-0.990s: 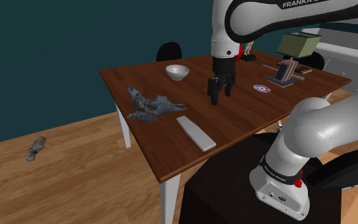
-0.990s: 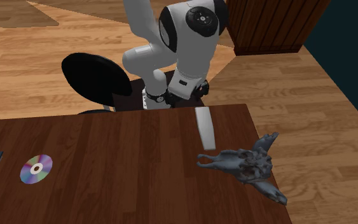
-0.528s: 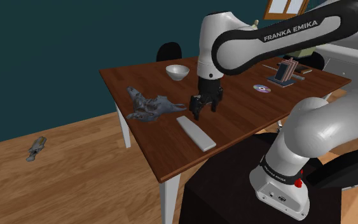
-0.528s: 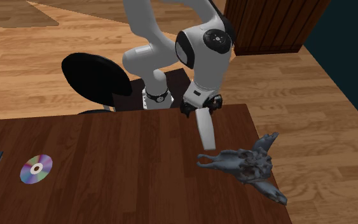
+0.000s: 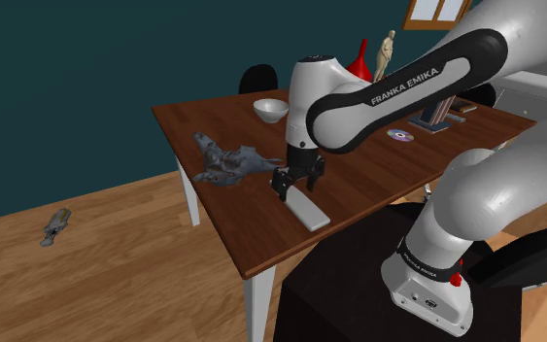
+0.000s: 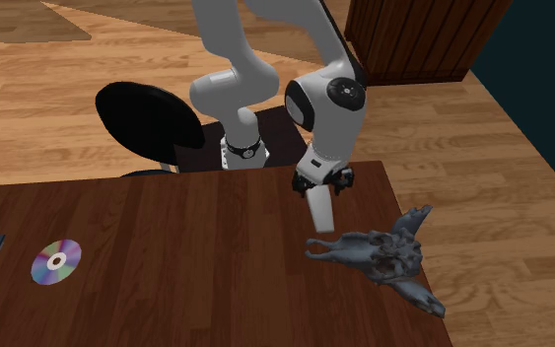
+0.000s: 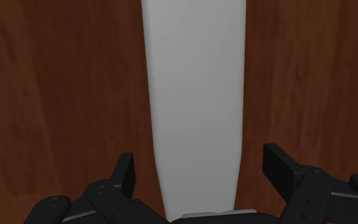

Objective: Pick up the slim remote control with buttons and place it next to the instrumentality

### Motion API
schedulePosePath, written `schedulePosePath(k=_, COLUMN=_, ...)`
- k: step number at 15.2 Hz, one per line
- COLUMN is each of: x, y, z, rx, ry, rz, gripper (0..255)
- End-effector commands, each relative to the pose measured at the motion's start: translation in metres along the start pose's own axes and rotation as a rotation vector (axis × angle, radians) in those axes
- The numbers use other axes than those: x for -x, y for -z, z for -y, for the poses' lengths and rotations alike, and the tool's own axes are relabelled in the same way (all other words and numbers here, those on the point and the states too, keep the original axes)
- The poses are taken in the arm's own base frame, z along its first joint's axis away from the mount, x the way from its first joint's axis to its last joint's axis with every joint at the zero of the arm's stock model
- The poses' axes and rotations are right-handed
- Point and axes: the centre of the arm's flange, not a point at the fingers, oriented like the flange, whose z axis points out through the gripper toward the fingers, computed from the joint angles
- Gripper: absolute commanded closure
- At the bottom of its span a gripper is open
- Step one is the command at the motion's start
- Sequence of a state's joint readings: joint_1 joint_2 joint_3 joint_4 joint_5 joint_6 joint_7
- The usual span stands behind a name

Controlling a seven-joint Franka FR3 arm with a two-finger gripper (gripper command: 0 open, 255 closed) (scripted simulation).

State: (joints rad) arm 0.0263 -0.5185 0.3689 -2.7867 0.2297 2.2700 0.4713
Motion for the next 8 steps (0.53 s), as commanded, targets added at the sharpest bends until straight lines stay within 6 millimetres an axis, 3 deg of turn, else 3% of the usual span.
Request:
schedulePosePath(k=1, x=-0.0013, y=-0.0112, z=0.0015, rx=-0.001, ry=-0.001, rz=-0.001, gripper=0)
schedulePosePath(k=8, x=-0.0013, y=-0.0195, z=0.0015, rx=-0.001, ry=-0.001, rz=-0.001, gripper=0)
